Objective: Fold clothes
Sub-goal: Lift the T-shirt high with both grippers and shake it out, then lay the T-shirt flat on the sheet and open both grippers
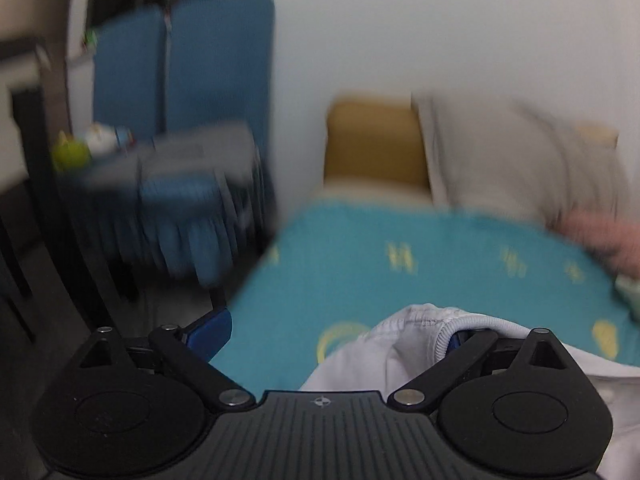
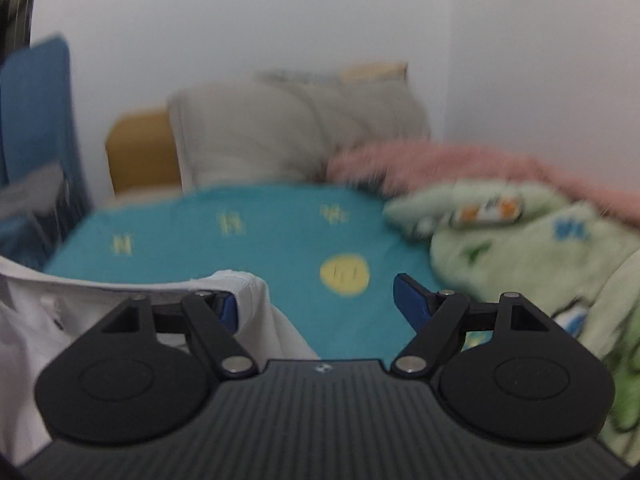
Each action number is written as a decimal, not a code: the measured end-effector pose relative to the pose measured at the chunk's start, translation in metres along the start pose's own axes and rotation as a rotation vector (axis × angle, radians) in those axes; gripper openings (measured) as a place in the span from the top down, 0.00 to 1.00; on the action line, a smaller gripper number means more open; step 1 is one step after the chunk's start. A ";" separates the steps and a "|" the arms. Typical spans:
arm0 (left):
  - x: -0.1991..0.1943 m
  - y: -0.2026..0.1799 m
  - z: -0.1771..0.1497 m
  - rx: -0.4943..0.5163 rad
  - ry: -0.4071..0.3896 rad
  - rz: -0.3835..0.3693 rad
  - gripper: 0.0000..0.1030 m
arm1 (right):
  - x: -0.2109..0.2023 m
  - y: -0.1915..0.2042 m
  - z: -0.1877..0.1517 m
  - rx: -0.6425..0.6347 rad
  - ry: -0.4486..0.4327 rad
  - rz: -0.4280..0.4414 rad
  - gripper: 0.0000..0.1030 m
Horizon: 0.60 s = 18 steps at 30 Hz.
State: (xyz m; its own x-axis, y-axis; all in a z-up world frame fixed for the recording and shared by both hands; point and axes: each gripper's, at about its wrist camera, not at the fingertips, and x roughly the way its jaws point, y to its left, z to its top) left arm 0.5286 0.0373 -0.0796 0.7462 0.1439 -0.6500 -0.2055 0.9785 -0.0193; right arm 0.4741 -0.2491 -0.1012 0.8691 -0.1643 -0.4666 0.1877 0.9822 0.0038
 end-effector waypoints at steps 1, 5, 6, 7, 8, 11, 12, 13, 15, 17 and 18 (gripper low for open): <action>0.017 -0.001 -0.007 0.024 0.057 -0.009 0.05 | 0.012 -0.001 -0.008 0.003 0.042 0.026 0.25; 0.050 -0.001 -0.028 0.151 0.190 -0.053 0.05 | 0.048 -0.005 -0.032 0.036 0.186 0.153 0.24; 0.047 0.001 -0.030 0.163 0.184 -0.073 0.05 | 0.049 -0.005 -0.031 0.055 0.205 0.197 0.24; 0.042 0.004 -0.032 0.171 0.171 -0.096 0.00 | 0.047 -0.004 -0.030 0.071 0.217 0.239 0.20; 0.036 0.007 -0.032 0.164 0.169 -0.120 0.00 | 0.044 -0.003 -0.028 0.085 0.227 0.280 0.17; 0.013 0.019 -0.033 0.124 0.158 -0.153 0.00 | 0.017 0.006 -0.019 0.055 0.200 0.327 0.14; 0.003 0.021 -0.034 0.114 0.148 -0.155 0.00 | 0.007 0.008 -0.015 0.039 0.189 0.322 0.14; -0.008 0.022 -0.037 0.106 0.134 -0.160 0.00 | -0.004 0.010 -0.012 0.024 0.179 0.317 0.14; -0.033 0.022 -0.042 0.104 0.111 -0.163 0.00 | -0.033 0.013 -0.010 -0.001 0.165 0.313 0.13; -0.061 0.024 -0.047 0.111 0.081 -0.161 0.00 | -0.065 0.013 -0.011 -0.013 0.148 0.304 0.14; -0.075 0.031 -0.051 0.113 0.064 -0.163 0.00 | -0.083 0.013 -0.012 -0.014 0.138 0.299 0.13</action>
State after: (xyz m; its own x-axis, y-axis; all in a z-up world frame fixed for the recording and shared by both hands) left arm 0.4338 0.0490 -0.0701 0.7214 -0.0237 -0.6921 -0.0104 0.9989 -0.0451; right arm 0.3987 -0.2212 -0.0732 0.8140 0.1448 -0.5625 -0.0740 0.9864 0.1469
